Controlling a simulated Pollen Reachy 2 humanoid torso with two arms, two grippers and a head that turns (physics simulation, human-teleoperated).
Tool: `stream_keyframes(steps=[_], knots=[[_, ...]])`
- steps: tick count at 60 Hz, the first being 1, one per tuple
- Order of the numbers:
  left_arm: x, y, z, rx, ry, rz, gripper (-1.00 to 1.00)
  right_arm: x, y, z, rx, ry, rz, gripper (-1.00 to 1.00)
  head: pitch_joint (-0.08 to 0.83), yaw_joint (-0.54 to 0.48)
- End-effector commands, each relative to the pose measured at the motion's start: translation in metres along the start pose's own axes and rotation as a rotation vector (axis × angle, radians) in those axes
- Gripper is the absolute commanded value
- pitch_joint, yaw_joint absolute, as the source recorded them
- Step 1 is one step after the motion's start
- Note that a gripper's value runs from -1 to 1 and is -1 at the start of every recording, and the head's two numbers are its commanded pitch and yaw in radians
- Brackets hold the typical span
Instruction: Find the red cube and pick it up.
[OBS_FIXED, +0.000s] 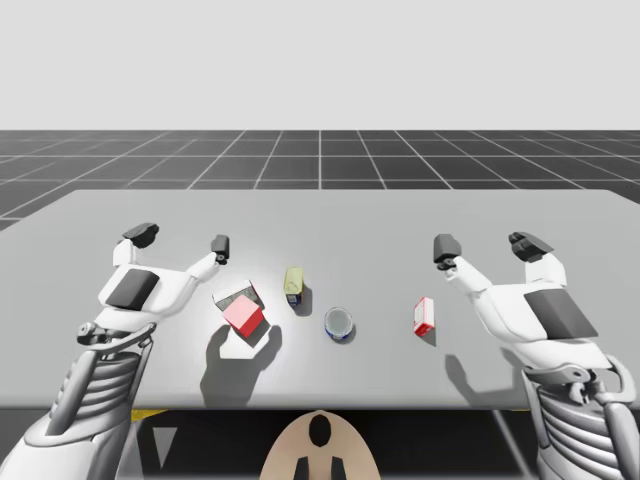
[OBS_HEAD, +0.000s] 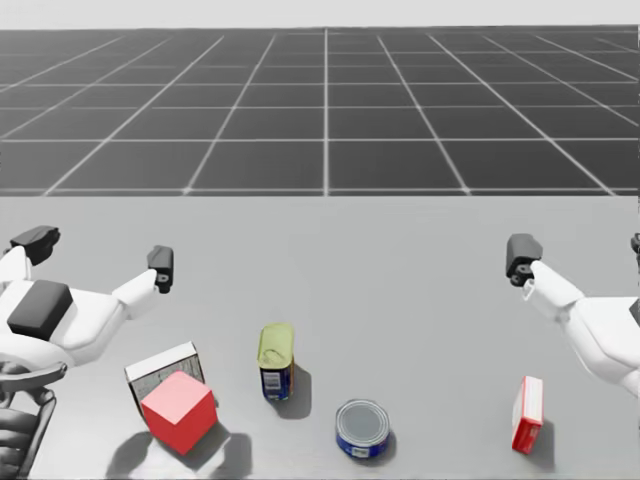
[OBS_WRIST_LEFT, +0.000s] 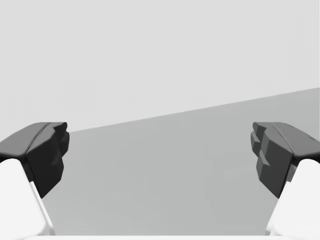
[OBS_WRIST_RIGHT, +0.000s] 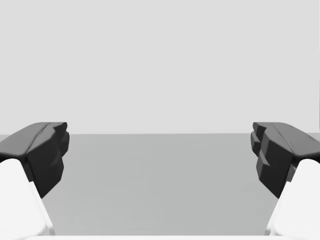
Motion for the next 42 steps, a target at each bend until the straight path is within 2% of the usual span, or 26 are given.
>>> stream_keyframes(steps=[1, 11, 26, 42], knots=[[-0.0001, 0.0002, -0.0003, 0.000, 0.001, -0.002, -1.00, -0.0006, -0.0004, -0.0004, 0.003, 0.004, 0.006, -1.00, 0.473, 0.03], [-0.0002, -0.0001, -0.0006, 0.000, 0.004, -0.003, -1.00, -0.0010, -0.0007, -0.0006, 0.009, 0.011, 0.007, -1.00, 0.567, 0.09], [-0.0011, -0.0014, -0.0007, 0.000, 0.011, -0.003, -1.00, -0.0043, 0.0039, 0.0000, 0.035, 0.036, 0.016, -1.00, 0.686, 0.23], [-0.0008, -0.0052, -0.0007, -0.016, 0.019, 0.008, -1.00, -0.0059, 0.0049, 0.0001, 0.049, 0.048, 0.014, -1.00, 0.723, 0.30]])
